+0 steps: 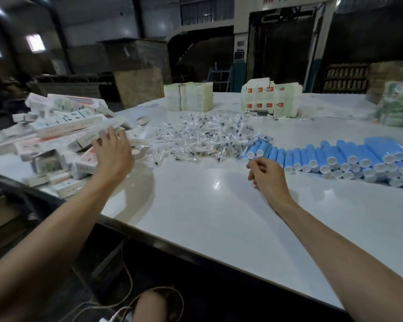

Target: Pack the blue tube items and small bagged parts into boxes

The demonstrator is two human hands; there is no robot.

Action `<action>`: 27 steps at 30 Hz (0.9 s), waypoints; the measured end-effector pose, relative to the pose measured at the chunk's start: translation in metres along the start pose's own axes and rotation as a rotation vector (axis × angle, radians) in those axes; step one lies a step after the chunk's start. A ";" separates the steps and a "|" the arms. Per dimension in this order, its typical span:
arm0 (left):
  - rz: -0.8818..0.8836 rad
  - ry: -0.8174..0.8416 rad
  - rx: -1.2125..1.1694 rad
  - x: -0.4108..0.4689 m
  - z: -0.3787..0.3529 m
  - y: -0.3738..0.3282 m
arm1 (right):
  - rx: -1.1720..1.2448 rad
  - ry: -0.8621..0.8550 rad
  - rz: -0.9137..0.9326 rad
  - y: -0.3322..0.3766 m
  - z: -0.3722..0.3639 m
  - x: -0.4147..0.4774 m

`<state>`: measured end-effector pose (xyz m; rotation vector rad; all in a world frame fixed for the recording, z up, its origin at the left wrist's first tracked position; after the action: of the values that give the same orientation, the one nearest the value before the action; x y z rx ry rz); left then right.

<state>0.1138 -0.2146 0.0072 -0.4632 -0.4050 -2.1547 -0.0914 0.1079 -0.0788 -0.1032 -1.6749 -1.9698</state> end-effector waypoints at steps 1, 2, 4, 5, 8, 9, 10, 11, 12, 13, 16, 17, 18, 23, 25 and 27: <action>0.025 -0.038 0.030 0.002 -0.001 0.009 | -0.006 0.004 0.004 0.000 0.000 0.000; 0.035 -0.055 0.063 0.003 -0.001 0.015 | -0.010 0.007 0.008 0.000 0.000 0.000; 0.028 -0.023 0.155 0.004 -0.002 0.022 | -0.018 0.012 0.013 0.001 -0.001 -0.001; 0.018 -0.009 0.195 0.004 -0.003 0.024 | -0.024 0.014 0.017 0.002 -0.001 -0.001; -0.026 -0.006 0.252 0.001 -0.006 0.020 | -0.033 0.024 0.029 0.005 0.000 -0.004; -0.035 -0.006 0.266 -0.001 -0.006 0.018 | -0.036 0.028 0.033 0.006 0.001 -0.005; -0.035 -0.005 0.284 -0.003 -0.006 0.016 | -0.041 0.031 0.038 0.008 0.001 -0.006; -0.035 -0.006 0.300 -0.005 -0.006 0.014 | -0.046 0.034 0.042 0.009 0.002 -0.007; -0.037 -0.006 0.302 -0.006 -0.005 0.014 | -0.052 0.037 0.044 0.010 0.002 -0.009; -0.038 -0.009 0.291 -0.006 -0.005 0.013 | -0.059 0.041 0.045 0.012 0.003 -0.010; -0.011 0.038 0.274 -0.007 0.002 0.013 | -0.071 0.062 0.052 0.015 0.002 -0.012; -0.008 0.071 0.265 -0.007 0.006 0.013 | -0.072 0.067 0.055 0.015 0.002 -0.013; -0.016 0.099 0.246 -0.007 0.010 0.013 | -0.072 0.070 0.056 0.016 0.002 -0.013; -0.070 0.113 0.011 0.000 0.029 0.018 | -0.094 0.099 0.058 0.015 0.000 -0.014; -0.113 0.097 -0.118 -0.001 0.040 0.009 | -0.100 0.107 0.058 0.015 0.000 -0.014; -0.176 0.127 -0.258 -0.002 0.050 -0.009 | -0.105 0.104 0.054 0.016 -0.001 -0.014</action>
<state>0.1162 -0.1857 0.0489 -0.4432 -0.0985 -2.4057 -0.0722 0.1111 -0.0705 -0.0821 -1.4883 -1.9875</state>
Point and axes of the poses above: each hand's wrist, its own x-axis towards the middle knuckle, its own z-axis out of the back of the hand, y = z × x, the point moved 1 cm from there along x, towards the middle knuckle, and after that the axes turned 2 degrees about x, right-handed, at the moved point
